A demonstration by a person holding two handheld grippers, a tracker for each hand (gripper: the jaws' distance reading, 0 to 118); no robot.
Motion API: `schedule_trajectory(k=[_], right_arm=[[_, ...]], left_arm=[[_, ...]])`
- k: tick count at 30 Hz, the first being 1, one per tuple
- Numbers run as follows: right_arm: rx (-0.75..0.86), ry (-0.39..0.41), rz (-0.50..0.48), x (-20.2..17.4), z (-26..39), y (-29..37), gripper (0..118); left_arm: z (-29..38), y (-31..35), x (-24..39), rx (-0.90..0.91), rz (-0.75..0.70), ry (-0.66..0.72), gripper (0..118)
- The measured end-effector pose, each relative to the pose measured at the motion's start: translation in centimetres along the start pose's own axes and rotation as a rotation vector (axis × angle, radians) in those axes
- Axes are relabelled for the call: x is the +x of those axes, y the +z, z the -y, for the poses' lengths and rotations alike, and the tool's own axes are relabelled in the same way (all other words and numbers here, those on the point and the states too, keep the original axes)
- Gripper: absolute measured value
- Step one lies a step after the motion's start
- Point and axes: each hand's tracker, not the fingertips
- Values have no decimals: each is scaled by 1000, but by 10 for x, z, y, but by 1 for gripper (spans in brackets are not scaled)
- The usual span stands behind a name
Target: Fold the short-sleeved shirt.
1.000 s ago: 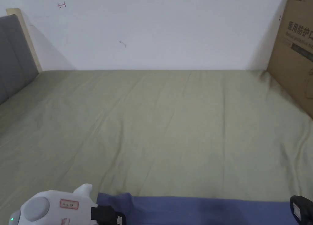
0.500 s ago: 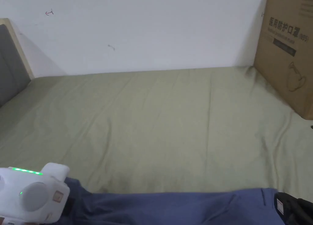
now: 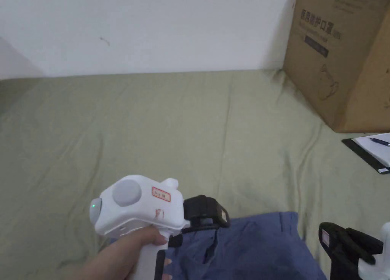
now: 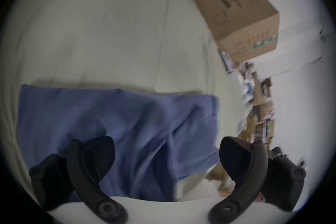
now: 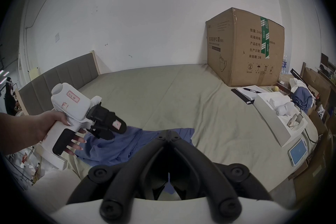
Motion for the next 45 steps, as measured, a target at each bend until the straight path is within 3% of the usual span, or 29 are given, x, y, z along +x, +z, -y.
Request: schedule_trajectory(k=[3,7,8,11,12,13,16,21,25,28,31,33,37,39,41,43,44,45], right_arm=[[7,-7,2,4,1,2,0],[5,-35,-2,6,4,-5,0],[4,-43,-5,6,5,-7,0],[1,-66,-16,5,6,-9,0],[-1,-72,-23,4,6,-9,0],[-3,-74,-29,4,6,-9,0],[-9,-54,-30,2,7,-7,0],[1,23,10,1,5,-1,0],[4,24,14,2,3,1,0],[3,16,12,1,4,-1,0],[-4,8,6,-2,3,-3,0],[-2,-1,-7,-4,2,-2,0],[4,9,-11,-8,0,3,0],[3,14,-9,-8,-1,4,0],[0,16,-6,-9,-2,3,0],[-1,17,-1,-10,-2,1,0],[2,12,2,-12,-2,0,0],[17,-7,-2,-13,-1,0,0]], left_arm=[[2,44,-7,99,48,5,116],[9,95,-16,248,-222,-105,112],[10,101,-13,239,-286,-143,93],[21,97,-21,249,-384,-239,58],[22,85,-19,222,-431,-241,16],[26,75,-21,205,-432,-233,0],[29,40,-20,133,-267,-249,0],[56,-35,8,-63,-325,-406,0],[83,-43,42,-39,-401,-608,0],[93,-31,55,-84,-270,-632,0],[94,-15,54,-199,63,-525,0],[91,5,49,-158,226,-441,0],[71,58,22,36,200,-358,0],[52,91,-13,127,112,-229,0],[36,113,-42,126,9,-101,0],[28,130,-72,104,-36,-74,0],[27,134,-81,101,-18,-86,5],[25,139,-98,84,-8,-78,20]])
